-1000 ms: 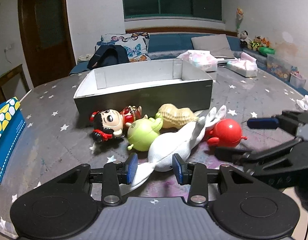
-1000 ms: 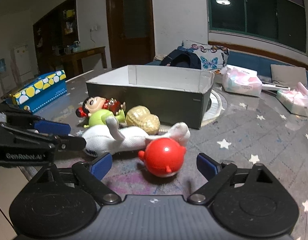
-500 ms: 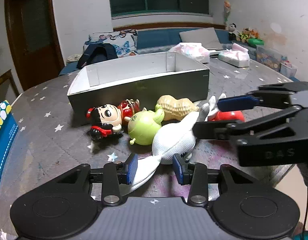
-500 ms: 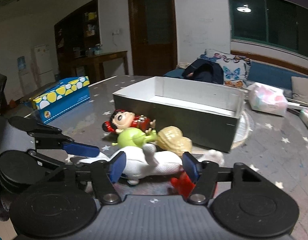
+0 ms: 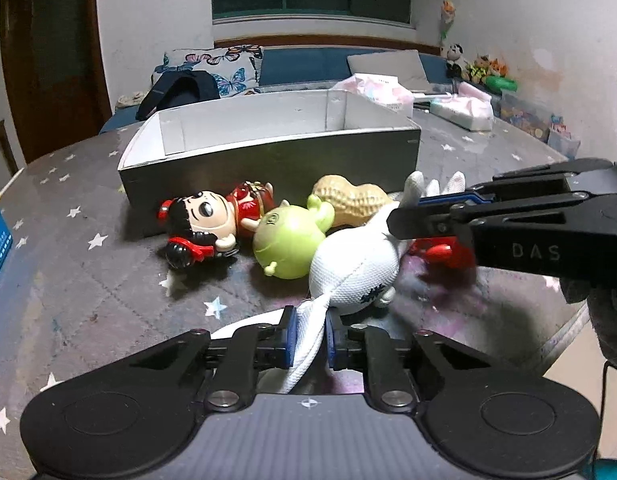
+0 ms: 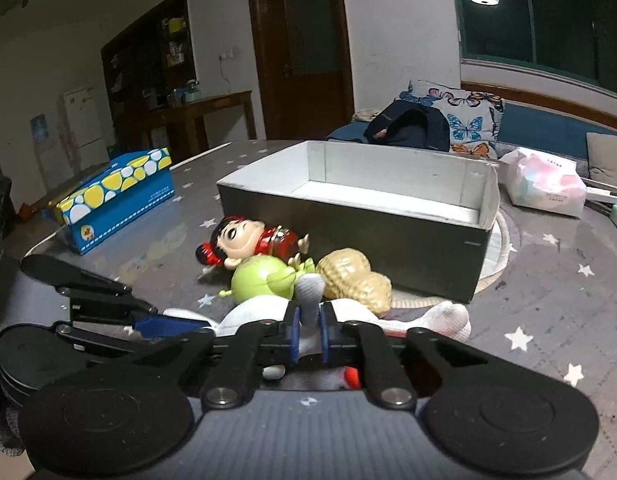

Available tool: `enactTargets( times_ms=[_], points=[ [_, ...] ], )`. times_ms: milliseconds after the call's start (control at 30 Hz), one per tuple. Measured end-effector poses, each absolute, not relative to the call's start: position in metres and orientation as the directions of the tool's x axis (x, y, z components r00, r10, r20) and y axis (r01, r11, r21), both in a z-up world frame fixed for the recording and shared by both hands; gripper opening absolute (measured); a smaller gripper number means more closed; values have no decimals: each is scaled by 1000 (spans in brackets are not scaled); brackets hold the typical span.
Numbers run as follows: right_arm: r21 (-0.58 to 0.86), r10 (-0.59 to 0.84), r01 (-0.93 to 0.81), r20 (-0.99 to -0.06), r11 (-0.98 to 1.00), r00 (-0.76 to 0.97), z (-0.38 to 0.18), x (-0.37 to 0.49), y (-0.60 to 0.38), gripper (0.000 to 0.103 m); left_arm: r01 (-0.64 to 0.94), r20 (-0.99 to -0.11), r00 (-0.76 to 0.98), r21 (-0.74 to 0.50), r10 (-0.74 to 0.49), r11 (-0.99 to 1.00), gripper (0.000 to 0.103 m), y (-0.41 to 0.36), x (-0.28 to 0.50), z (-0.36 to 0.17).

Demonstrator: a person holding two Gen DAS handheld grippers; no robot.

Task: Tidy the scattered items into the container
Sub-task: 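Lift the white rabbit with both tools into the box and open both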

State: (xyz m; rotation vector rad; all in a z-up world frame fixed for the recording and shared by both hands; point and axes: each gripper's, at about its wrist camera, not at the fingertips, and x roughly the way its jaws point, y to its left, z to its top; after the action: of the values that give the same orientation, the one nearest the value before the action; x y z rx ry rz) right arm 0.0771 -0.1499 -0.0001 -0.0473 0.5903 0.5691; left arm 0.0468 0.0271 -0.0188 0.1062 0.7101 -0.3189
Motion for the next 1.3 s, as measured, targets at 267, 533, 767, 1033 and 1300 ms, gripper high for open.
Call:
enactTargets(
  times_ms=[267,533,767,1033,1300],
  points=[
    [101,519,-547,-493,831,698,24,76,-153,7,319,-609,741,-51,-282,947,11,34,44,6],
    [111,553,-567,-435,816,711,58,101,-156,7,302,-547,784,-80,-295,950,11,42,68,43],
    [137,543,-543,-431,829,720,78,159,-148,7,269,-534,808,-44,-250,962,11,45,127,68],
    [198,513,-484,-500,852,698,75,245,-135,7,234,-624,750,-62,-221,970,11,50,220,64],
    [260,473,-401,-592,879,652,45,313,-132,7,204,-689,696,-78,-200,976,12,49,279,41]
  ],
)
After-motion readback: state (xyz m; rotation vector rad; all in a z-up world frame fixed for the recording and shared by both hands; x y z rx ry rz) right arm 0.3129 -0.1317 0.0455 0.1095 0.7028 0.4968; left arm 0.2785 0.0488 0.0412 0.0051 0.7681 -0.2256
